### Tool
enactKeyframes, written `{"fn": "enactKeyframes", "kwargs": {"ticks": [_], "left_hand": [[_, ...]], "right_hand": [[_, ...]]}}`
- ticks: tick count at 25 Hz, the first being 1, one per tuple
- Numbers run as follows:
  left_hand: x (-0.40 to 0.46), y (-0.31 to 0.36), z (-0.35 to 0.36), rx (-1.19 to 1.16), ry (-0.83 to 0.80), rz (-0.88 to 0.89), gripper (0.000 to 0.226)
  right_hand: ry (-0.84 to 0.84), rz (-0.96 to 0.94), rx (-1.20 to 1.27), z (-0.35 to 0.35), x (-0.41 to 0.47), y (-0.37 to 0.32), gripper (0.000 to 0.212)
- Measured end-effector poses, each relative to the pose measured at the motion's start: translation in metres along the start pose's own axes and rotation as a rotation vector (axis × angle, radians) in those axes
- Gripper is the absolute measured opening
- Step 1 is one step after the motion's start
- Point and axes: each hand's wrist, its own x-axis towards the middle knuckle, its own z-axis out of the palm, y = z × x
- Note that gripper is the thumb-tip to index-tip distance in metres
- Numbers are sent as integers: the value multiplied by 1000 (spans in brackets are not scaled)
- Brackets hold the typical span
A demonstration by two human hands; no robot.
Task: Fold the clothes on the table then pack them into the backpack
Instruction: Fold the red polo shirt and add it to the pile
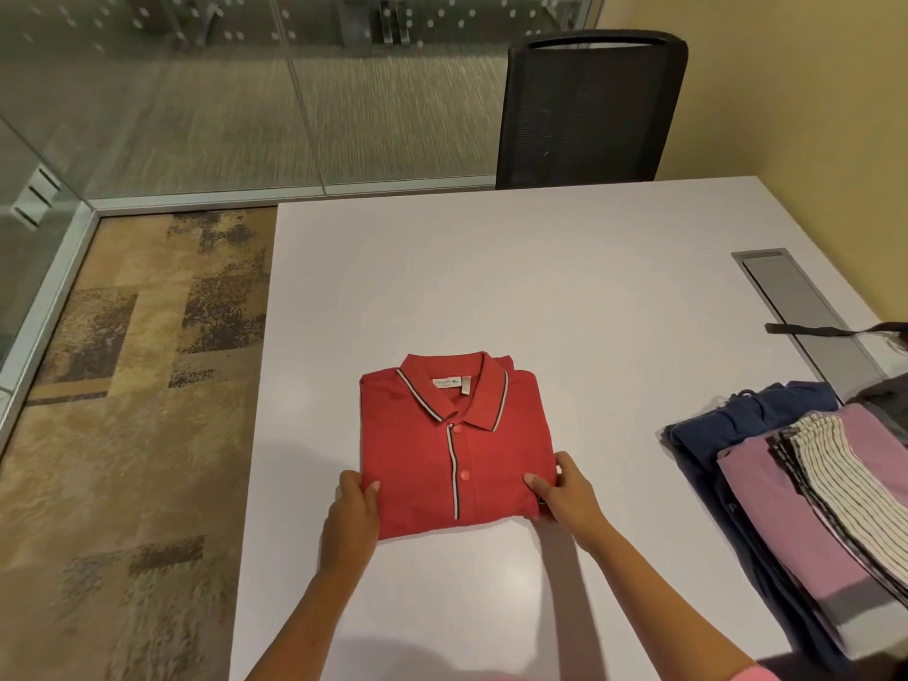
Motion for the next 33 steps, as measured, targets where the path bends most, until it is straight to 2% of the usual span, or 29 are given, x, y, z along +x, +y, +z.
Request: {"fn": "enactKeyframes", "kwargs": {"ticks": [3,6,8,12,16,19,21,24,27,29,31,33], "left_hand": [[-12,-9,3,-46,12,62,19],[-17,-7,4,-65,11,116,29],[-15,-3,7,-70,0,113,32],[-8,10,13,-92,-77,54,13],[1,24,23,-78,-188,56,12],[8,33,29,-37,-210,62,14],[15,42,28,-55,-167,32,19],[30,62,26,-166,-72,35,20],[43,91,24,-247,-81,20,27],[50,104,29,-238,-93,-31,35],[57,106,32,-215,-92,-71,34],[61,103,30,-408,-157,-88,26]], "right_hand": [[78,-129,-81,-1,-10,15,22],[59,-171,-147,-8,-17,27,28],[-9,-135,-157,-15,-21,33,28],[-187,-28,-25,-32,-36,40,12],[-220,37,56,-50,-51,54,8],[-208,84,81,-63,-53,58,15],[-185,102,127,-72,-44,53,22],[-39,118,261,-78,-23,34,30],[70,113,341,-77,5,12,27],[93,139,388,-75,21,-1,23],[95,167,438,-76,34,-9,20],[34,181,559,-79,37,-19,9]]}}
